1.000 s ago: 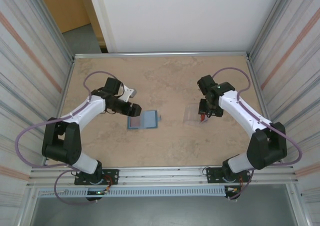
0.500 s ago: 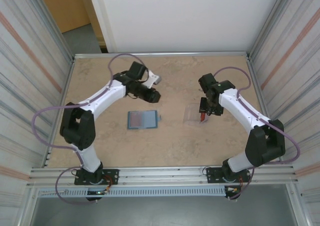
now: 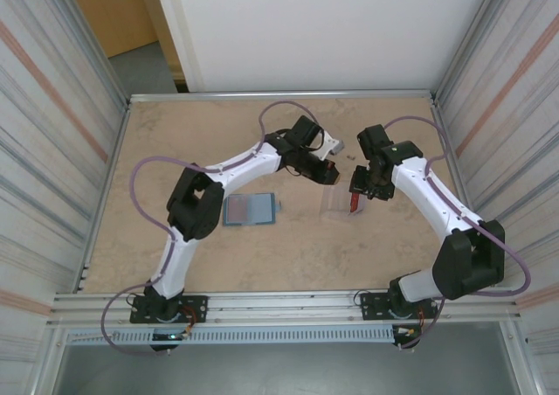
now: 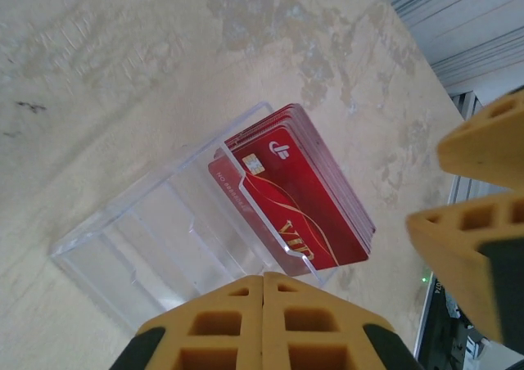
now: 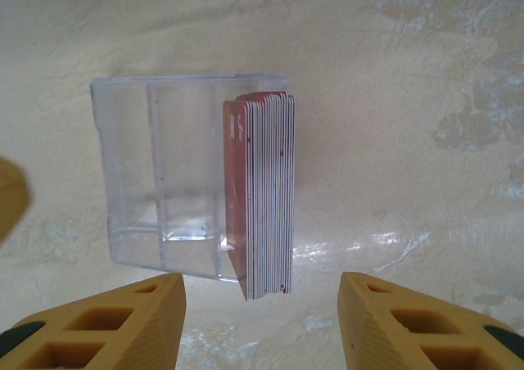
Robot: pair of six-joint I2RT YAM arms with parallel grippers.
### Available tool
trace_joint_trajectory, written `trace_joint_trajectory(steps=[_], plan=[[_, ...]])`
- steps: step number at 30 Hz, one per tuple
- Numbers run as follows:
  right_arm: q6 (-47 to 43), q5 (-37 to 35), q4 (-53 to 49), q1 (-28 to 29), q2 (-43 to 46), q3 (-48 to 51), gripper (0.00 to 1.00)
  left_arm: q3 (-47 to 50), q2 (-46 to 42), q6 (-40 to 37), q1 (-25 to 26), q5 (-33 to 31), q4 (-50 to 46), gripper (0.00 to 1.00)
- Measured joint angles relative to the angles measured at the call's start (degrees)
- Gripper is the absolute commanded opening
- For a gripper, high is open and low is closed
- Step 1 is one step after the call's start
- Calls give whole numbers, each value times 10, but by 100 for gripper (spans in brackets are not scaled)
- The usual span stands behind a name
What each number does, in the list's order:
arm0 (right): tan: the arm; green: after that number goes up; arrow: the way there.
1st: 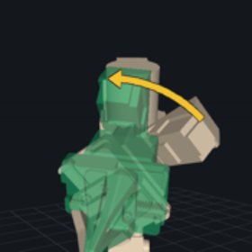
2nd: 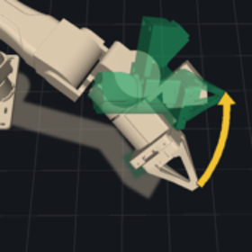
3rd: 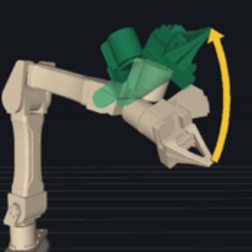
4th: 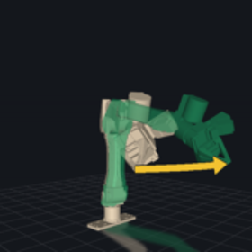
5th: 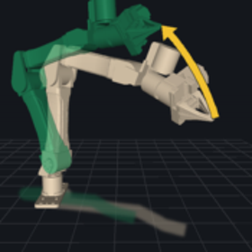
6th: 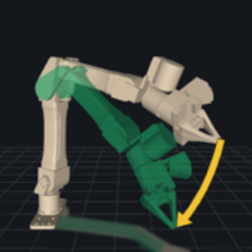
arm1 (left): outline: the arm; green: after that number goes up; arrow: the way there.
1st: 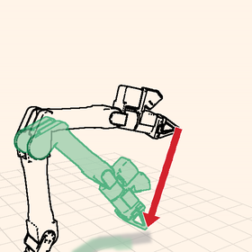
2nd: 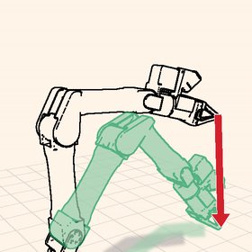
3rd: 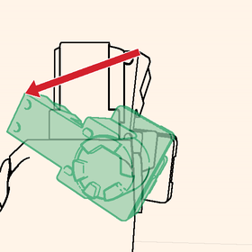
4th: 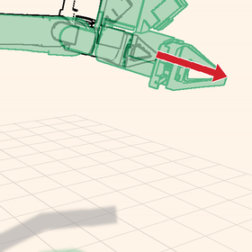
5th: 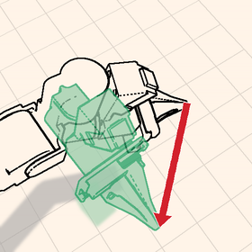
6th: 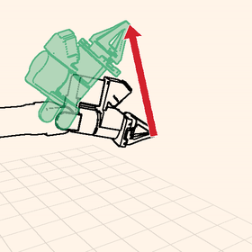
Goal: Put the credit cards into the card holder
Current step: Pick up the credit card from the storage box.
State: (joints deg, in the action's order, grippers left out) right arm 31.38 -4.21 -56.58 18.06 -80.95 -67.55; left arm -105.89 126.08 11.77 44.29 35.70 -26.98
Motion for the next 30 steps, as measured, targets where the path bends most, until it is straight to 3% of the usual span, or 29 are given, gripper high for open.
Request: trace_joint_trajectory(steps=[16,30], plan=[[-6,7,15,-9,-25,10,50,-38,68,31,12,10,-3,0],[-6,-16,15,7,-84,-7,50,18,63,37,10,28,11,0]])
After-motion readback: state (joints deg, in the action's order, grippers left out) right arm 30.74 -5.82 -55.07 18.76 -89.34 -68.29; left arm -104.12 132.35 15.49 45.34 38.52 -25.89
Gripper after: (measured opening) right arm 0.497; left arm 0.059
